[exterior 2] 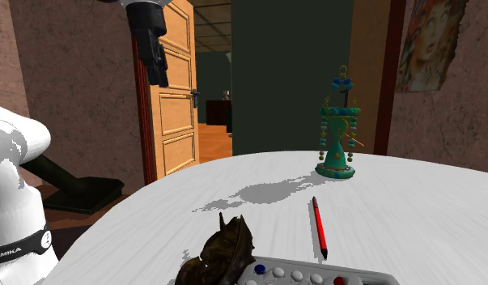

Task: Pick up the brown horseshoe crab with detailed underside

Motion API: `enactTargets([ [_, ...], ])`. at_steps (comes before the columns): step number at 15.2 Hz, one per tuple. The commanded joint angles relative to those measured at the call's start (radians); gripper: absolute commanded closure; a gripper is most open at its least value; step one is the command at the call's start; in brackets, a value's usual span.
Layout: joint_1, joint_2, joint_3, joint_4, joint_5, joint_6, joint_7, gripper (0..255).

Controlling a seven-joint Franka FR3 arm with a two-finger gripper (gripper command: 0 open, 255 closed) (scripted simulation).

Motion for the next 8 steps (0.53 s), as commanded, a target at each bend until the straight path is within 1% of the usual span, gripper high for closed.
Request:
enactTargets([
  [1, 0.0, 0.0, 0.0, 0.0, 0.0, 0.0, 0.0, 0],
  [5, 0.003, -0.019, -0.13, -0.037, -0.05, 0.012, -0.186, 0],
  [8, 0.006, -0.009, -0.23, -0.043, -0.088, 0.024, -0.326, 0],
])
